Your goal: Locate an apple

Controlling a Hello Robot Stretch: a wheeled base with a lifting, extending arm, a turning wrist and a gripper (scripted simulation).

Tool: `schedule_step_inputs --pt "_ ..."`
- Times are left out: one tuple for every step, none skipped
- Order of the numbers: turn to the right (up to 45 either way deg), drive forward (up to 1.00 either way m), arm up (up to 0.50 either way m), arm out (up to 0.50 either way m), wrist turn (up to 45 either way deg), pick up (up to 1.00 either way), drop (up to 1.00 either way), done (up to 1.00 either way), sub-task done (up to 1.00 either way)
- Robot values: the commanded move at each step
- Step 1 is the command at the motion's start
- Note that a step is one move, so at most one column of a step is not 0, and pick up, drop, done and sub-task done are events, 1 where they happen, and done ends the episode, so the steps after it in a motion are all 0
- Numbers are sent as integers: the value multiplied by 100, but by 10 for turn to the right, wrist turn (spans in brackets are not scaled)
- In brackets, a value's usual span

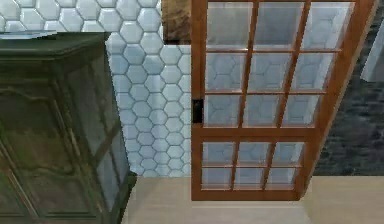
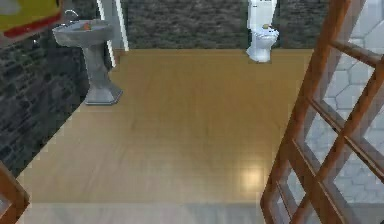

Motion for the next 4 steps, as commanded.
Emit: schedule_step_inputs --pt "450 0 0 0 0 0 0 0 0" --pt "360 0 0 0 0 0 0 0 0" --pt "30 0 0 0 0 0 0 0 0" --pt "0 100 0 0 0 0 0 0 0"
